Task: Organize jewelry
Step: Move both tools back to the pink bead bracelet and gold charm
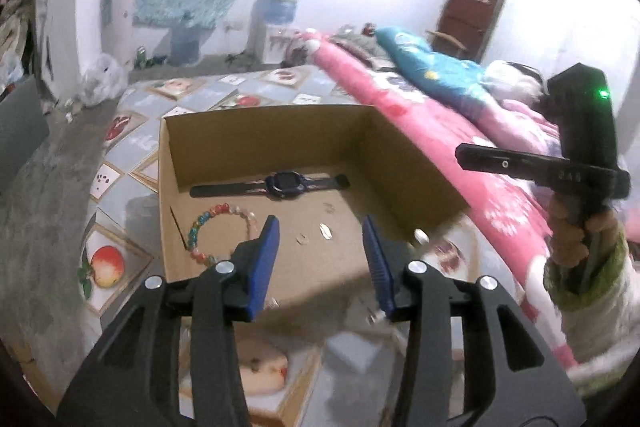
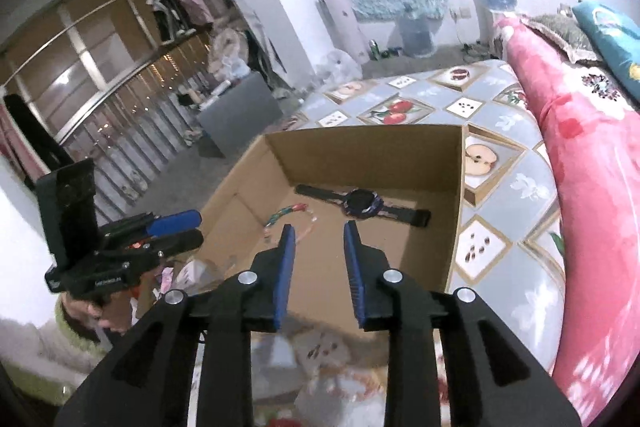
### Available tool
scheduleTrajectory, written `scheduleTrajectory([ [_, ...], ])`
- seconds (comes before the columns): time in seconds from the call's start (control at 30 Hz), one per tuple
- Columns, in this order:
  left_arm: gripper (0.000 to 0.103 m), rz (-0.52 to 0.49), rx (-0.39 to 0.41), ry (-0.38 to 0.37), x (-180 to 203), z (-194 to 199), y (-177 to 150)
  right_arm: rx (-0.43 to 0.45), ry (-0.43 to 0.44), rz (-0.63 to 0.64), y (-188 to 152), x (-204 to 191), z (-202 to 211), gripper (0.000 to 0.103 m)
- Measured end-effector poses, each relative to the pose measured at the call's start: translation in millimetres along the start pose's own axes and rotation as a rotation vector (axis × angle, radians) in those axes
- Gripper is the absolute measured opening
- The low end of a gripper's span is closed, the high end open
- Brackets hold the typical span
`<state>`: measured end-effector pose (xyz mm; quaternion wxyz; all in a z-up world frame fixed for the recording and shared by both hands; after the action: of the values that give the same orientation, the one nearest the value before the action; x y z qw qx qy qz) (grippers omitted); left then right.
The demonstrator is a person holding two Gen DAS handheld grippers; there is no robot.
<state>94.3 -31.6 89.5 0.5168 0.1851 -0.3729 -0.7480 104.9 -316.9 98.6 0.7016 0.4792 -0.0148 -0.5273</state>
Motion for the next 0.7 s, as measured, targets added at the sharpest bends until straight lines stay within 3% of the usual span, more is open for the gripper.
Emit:
scheduleTrajectory([
  [0.13, 0.044, -0.037, 0.010, -0.070, 10, 26, -33, 0.005, 0.037, -0.003, -36, -11, 17, 0.026],
  [0.27, 0.045, -0.051, -0.058, -0.141, 28, 19, -66, -0.041, 0.028, -0.083, -84, -6, 10, 0.026],
  [0.47, 0.044, -0.145, -0.188, -0.100, 68, -36, -107, -0.129, -0.038, -0.267, -146, 24, -24, 0.026],
  [0.6, 0.036, -0.174, -0.280, -0.095, 86, -71, -121, -0.147, -0.076, -0.295, -164, 30, -36, 0.026],
  [0.7, 0.030, -0.195, -0.303, -0.086, 95, -82, -126, -0.152, -0.087, -0.276, -169, 30, -41, 0.025],
])
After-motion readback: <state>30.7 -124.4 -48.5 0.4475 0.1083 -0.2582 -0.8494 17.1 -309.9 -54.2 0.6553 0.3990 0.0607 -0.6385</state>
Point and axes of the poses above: each gripper's, at about its wrist camera, not at the fingertips, and z roughly against the way its jaws point, x to its right, y to its top, the point moved 1 cm from there along -z, roughly the way its jaws point, and after that the axes turned 11 degrees about y, right-handed, at the moved point
